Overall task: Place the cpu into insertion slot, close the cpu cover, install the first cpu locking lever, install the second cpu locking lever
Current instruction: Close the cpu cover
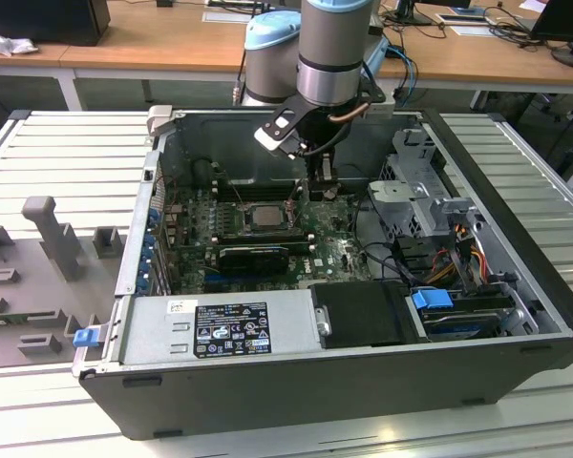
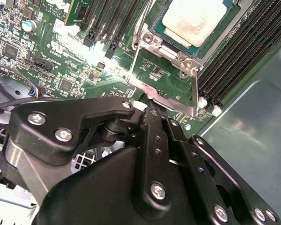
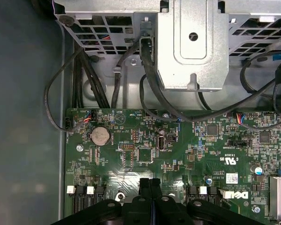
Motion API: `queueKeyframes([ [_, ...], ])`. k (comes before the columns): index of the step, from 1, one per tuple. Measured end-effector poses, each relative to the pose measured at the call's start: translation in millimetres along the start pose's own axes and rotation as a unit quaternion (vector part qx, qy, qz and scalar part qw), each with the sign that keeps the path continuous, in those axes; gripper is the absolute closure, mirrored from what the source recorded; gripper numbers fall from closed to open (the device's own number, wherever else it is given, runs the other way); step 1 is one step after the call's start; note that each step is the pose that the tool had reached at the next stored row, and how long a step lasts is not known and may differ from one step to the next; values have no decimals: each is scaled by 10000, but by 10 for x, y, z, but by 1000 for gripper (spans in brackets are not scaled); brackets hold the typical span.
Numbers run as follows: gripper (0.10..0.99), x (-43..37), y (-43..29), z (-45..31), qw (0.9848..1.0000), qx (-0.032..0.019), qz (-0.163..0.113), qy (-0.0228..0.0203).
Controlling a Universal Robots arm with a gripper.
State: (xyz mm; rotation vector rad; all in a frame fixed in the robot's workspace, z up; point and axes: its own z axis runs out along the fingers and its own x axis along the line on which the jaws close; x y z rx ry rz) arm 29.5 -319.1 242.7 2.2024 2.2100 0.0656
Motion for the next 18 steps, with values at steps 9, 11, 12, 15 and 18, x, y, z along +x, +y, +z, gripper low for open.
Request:
queueKeyframes([
  [9,980,0,-16,-1,10000,0,1,0],
  [11,980,0,-26,-1,10000,0,0,0],
  [12,980,0,-32,-1,10000,0,0,0],
  [15,980,0,-54,-2,10000,0,0,0],
  [18,980,0,-88,-4,10000,0,0,0],
])
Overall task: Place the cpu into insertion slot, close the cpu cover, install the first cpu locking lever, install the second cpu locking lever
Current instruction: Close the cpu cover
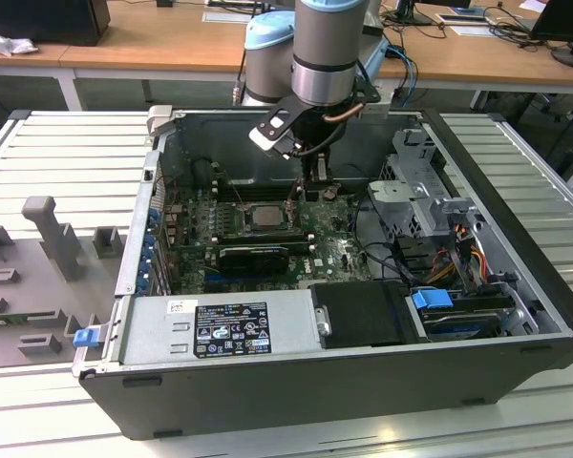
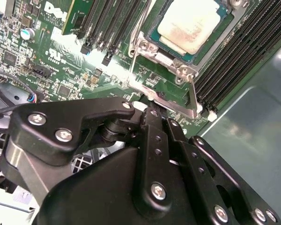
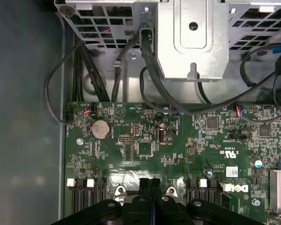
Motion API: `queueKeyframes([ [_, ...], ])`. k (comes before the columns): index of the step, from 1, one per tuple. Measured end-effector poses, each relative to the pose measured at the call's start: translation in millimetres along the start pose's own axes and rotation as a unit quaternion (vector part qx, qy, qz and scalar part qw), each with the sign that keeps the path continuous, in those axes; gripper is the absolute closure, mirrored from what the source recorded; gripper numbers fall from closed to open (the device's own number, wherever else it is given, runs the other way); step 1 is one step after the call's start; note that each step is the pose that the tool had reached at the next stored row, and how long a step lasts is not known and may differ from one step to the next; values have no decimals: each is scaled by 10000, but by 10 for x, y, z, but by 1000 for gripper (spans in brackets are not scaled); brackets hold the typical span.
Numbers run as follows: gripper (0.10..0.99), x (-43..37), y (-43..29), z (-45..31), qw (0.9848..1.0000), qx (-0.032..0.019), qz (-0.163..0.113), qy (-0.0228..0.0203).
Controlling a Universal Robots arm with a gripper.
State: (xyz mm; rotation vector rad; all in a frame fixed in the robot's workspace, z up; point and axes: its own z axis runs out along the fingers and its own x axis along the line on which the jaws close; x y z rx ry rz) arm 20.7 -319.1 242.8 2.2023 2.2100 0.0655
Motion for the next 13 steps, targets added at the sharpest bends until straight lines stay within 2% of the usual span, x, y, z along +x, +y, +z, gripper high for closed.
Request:
queueKeyframes([
  [4,980,0,-57,-2,10000,0,0,0],
  [13,980,0,-95,-4,10000,0,0,0],
])
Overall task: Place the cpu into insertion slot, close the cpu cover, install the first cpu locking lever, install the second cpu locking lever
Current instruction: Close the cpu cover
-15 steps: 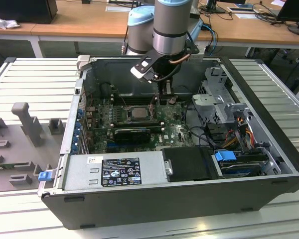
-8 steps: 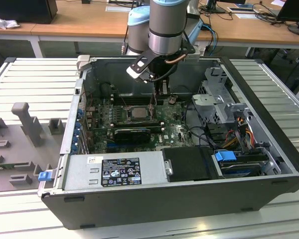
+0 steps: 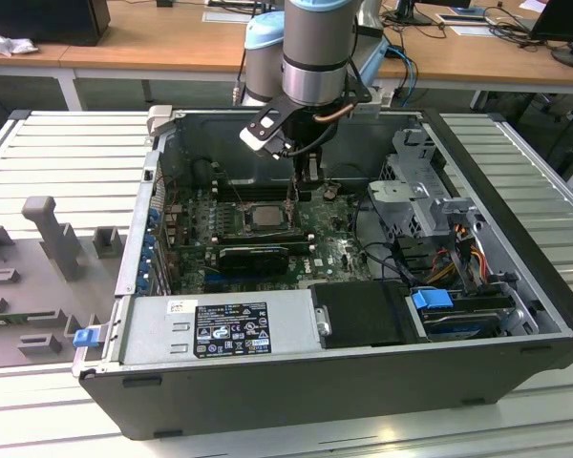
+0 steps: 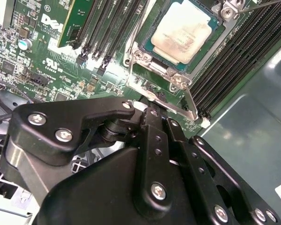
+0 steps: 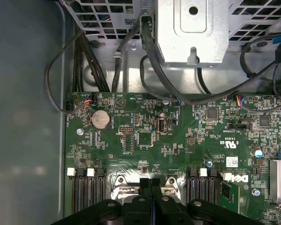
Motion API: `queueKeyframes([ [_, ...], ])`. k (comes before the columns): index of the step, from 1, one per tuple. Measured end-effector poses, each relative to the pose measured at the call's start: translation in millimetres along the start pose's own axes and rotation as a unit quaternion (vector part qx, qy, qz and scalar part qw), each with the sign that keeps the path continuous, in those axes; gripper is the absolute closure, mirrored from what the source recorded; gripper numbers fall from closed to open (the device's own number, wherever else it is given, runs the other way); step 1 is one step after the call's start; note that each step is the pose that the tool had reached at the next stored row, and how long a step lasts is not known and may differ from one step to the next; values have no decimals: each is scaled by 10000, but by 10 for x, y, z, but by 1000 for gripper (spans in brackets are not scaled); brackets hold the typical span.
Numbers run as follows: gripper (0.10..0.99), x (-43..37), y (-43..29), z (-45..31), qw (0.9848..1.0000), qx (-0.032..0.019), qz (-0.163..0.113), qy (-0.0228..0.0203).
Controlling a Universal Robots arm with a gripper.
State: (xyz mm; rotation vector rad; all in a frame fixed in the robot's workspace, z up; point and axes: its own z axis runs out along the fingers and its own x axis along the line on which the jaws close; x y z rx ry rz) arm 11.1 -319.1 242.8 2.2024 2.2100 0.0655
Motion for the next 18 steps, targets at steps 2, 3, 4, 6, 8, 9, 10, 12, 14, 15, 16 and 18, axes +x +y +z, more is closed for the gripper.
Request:
queueKeyframes([
  [2,980,0,-8,0,10000,0,0,0],
  [3,980,0,-17,-1,10000,0,0,0],
  [4,980,0,-21,-1,10000,0,0,0],
  [6,980,0,-37,-2,10000,0,0,0],
  [8,980,1,-79,-3,10000,0,0,0],
  [9,980,1,-94,-4,10000,0,0,0],
  [10,980,1,-135,-6,10000,0,0,1],
  [12,980,1,-178,-7,10000,0,0,1],
  [14,980,0,-185,17,10000,0,0,0],
  [15,980,0,-192,35,10000,0,0,0],
  [16,980,0,-200,53,10000,0,-1,1],
  [18,980,-1,-245,102,10000,1,-18,2],
])
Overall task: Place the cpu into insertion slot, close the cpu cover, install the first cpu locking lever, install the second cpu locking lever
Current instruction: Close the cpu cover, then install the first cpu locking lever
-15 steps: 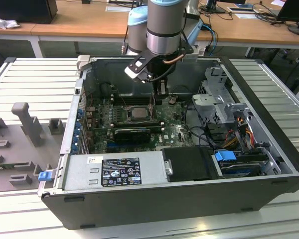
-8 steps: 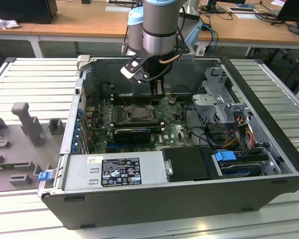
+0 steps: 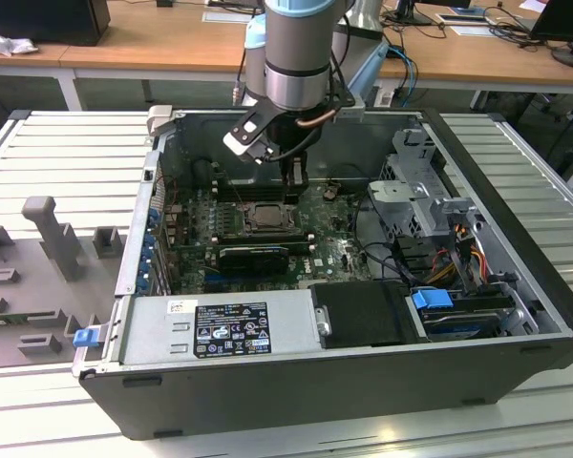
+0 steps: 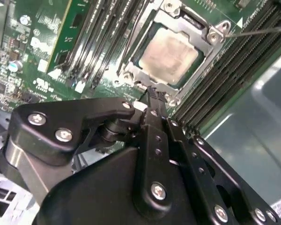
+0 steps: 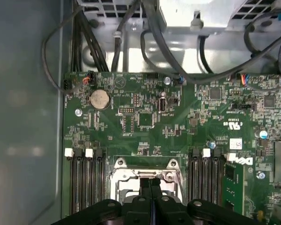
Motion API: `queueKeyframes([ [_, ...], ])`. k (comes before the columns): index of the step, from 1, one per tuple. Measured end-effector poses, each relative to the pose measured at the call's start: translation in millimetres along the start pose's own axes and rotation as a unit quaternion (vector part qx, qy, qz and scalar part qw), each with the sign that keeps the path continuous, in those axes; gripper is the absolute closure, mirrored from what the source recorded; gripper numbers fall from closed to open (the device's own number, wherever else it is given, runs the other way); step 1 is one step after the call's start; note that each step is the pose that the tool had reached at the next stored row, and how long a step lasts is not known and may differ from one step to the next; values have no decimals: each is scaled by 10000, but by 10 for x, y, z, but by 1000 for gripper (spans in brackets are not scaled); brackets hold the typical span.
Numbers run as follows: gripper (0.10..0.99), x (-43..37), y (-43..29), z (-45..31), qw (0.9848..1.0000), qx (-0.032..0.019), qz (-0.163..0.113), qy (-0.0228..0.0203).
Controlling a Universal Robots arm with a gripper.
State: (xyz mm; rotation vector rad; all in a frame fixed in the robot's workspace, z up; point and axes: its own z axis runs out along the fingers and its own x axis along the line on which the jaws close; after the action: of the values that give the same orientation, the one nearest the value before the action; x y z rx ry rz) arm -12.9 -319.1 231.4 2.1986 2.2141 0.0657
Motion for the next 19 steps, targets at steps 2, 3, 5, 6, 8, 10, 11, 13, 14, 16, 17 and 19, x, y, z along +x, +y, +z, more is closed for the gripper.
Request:
queueKeyframes([
  [2,980,1,-85,26,10000,27,-21,1],
  [3,980,5,-109,29,10000,49,-21,0],
  [5,980,14,-167,33,10000,91,-23,1],
  [6,980,18,-198,35,9999,107,-24,2],
  [8,980,21,-224,34,9999,109,-24,1],
  [10,980,23,-248,35,9999,107,-25,3],
  [11,980,23,-262,34,9999,108,-25,3],
  [13,980,23,-297,32,9999,108,-24,2],
  [14,980,23,-307,31,9999,108,-25,2],
  [16,980,23,-329,31,9999,108,-24,2],
  [17,980,23,-337,30,9999,108,-25,1],
  [19,980,23,-338,25,9999,109,-25,0],
])
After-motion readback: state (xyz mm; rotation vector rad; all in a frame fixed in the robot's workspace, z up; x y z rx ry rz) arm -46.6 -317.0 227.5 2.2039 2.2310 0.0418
